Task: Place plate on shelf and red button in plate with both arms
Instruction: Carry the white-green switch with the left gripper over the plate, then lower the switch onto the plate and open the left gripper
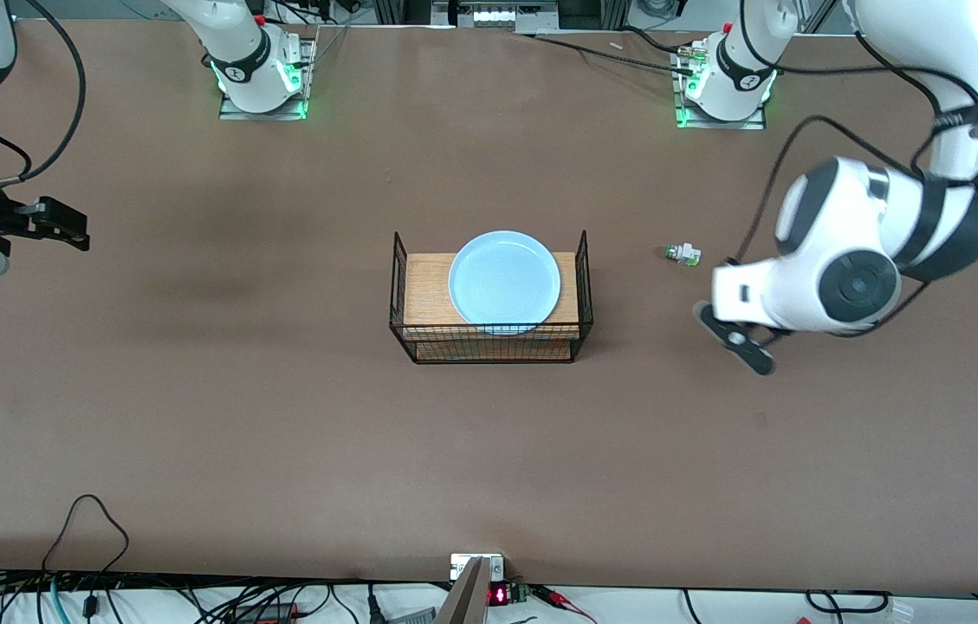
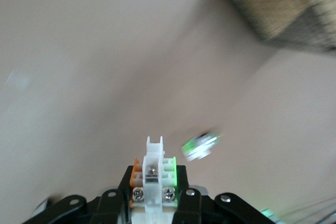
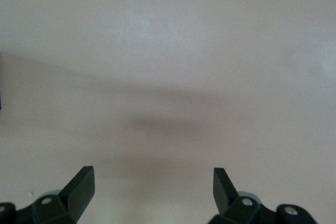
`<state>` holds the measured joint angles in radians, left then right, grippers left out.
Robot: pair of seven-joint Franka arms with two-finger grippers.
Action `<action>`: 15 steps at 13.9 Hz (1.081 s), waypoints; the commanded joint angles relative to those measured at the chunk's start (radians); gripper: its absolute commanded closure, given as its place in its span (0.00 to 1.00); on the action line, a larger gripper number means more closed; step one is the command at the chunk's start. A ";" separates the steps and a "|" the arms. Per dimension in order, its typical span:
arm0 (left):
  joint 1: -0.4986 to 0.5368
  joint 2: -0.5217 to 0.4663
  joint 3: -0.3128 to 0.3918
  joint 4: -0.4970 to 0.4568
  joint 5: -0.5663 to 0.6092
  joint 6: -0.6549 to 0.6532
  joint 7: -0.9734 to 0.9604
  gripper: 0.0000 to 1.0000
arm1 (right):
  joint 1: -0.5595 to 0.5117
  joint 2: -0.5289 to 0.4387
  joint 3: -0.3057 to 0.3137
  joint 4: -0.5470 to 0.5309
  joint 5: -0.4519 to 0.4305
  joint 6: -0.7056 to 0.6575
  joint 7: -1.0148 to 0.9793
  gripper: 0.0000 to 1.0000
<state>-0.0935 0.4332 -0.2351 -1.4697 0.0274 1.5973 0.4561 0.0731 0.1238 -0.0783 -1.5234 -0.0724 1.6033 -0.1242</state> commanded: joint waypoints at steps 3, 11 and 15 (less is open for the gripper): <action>-0.087 0.064 -0.035 0.182 -0.221 -0.025 -0.185 0.95 | -0.016 -0.012 0.018 0.034 0.084 -0.054 0.037 0.00; -0.362 0.254 -0.023 0.373 -0.212 0.157 -0.764 0.95 | 0.017 0.002 0.031 0.077 0.057 -0.134 0.172 0.00; -0.422 0.292 0.007 0.328 -0.098 0.196 -0.806 0.90 | -0.013 -0.055 0.037 -0.013 0.048 -0.050 0.068 0.00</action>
<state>-0.4941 0.7085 -0.2479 -1.1537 -0.1032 1.7749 -0.3336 0.0883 0.1112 -0.0529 -1.4776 -0.0164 1.5225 -0.0115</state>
